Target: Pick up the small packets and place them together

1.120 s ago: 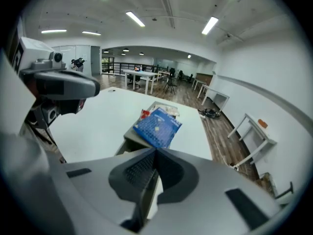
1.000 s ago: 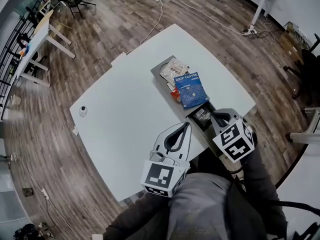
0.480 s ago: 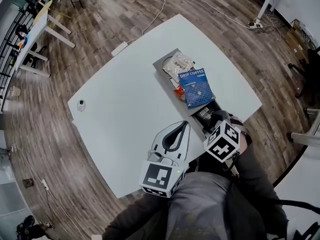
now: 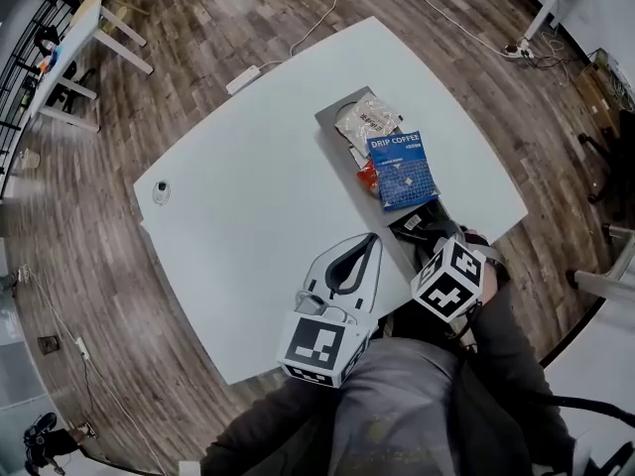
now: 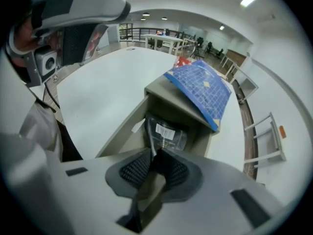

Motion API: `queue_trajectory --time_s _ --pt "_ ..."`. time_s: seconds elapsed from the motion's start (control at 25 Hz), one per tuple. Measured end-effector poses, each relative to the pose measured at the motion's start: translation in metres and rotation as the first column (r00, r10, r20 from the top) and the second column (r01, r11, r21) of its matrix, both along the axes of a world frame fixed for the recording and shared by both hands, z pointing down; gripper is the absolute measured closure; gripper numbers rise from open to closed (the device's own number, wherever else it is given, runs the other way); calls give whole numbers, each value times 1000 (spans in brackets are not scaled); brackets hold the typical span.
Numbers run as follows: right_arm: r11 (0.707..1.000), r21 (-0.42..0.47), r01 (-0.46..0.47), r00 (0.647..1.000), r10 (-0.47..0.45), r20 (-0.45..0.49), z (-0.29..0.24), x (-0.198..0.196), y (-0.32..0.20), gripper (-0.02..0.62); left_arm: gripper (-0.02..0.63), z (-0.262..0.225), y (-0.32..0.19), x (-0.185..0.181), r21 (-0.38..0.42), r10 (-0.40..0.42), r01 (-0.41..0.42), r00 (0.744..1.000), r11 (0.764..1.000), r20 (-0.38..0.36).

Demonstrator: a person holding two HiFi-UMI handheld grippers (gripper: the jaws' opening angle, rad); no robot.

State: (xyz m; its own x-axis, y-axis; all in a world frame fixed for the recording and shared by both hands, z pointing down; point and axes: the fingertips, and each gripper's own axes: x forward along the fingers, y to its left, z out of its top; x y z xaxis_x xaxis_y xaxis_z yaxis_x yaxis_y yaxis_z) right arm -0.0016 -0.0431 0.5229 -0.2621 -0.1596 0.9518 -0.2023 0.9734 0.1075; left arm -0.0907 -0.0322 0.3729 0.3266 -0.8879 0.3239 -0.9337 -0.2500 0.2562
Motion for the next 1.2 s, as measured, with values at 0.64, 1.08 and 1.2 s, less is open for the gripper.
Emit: queue_trajectory --time_s 0.64,1.08,1.2 --pt "992 59 -112 975 99 198 -64 26 28 540 603 -28 18 54 81 127 -129 991 988 34" --pt "988 129 -87 954 46 297 -106 -4 2 540 603 -42 8 30 118 51 -55 998 991 39" --pt "983 172 -65 947 6 321 -125 -19 -16 538 603 -43 5 15 118 2 -5 1000 993 31"
